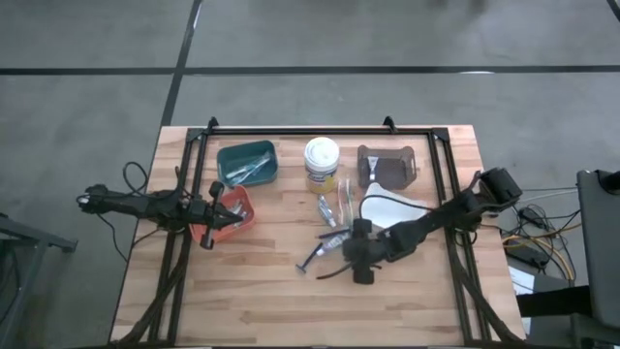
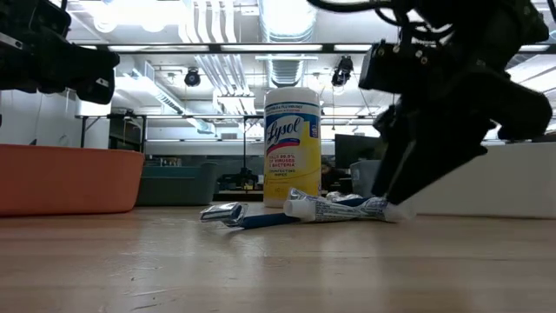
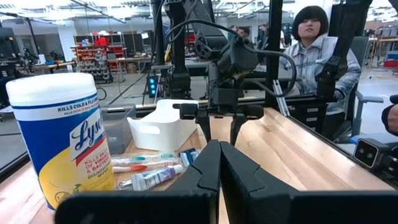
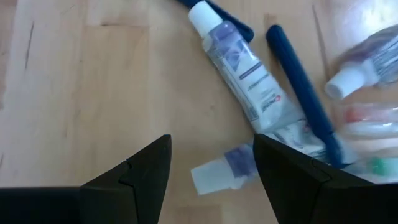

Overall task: Pick & Place Travel size toiletries
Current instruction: Put the top razor into the white bin

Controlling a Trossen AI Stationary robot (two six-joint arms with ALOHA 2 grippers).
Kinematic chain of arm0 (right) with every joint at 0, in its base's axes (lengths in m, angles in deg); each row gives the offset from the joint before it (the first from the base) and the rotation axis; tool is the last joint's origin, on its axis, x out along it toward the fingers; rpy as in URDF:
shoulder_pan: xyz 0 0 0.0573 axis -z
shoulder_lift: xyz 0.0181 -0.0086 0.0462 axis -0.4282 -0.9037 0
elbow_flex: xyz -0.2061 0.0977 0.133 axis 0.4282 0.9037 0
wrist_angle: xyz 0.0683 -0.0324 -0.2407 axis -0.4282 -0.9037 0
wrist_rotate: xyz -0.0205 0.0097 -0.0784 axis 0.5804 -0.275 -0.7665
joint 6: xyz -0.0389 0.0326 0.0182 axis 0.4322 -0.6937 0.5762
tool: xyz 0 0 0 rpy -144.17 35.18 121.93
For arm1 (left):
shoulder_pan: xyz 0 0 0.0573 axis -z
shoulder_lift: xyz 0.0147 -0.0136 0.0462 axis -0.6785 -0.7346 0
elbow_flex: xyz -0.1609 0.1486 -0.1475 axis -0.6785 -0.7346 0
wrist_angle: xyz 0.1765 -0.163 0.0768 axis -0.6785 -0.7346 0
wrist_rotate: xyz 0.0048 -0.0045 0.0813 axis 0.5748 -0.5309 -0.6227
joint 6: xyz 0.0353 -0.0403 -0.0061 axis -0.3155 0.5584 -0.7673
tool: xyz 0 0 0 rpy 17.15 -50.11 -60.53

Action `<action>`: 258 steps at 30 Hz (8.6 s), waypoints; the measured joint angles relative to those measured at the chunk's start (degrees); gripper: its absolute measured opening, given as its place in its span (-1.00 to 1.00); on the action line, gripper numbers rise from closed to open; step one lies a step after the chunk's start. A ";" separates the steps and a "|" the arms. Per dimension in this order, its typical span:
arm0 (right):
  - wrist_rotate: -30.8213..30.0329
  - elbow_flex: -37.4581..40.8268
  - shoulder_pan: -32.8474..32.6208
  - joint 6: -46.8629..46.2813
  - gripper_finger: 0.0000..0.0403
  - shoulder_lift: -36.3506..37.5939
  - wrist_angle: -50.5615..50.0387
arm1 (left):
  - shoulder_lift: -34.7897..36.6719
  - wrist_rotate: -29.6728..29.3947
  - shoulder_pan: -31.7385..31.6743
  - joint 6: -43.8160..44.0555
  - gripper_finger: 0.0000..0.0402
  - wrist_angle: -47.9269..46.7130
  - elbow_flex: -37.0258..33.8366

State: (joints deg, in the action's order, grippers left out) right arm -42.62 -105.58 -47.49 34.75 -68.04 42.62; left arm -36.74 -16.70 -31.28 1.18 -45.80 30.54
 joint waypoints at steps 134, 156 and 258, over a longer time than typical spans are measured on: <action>6.09 -19.43 12.79 -9.67 0.11 -8.22 -30.55 | -0.05 0.00 0.00 0.02 -0.96 0.00 0.00; 6.87 -15.58 10.11 -11.28 0.11 -8.72 -28.29 | -0.05 0.00 0.02 0.00 -0.96 -0.01 0.00; 5.75 -17.54 10.91 1.69 -0.58 -8.20 -26.41 | -0.01 0.00 0.00 0.00 -0.96 -0.02 0.02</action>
State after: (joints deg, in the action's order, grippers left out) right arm -36.87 -123.11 -36.58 36.44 -76.24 16.20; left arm -36.75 -16.70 -31.28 1.18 -45.82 30.57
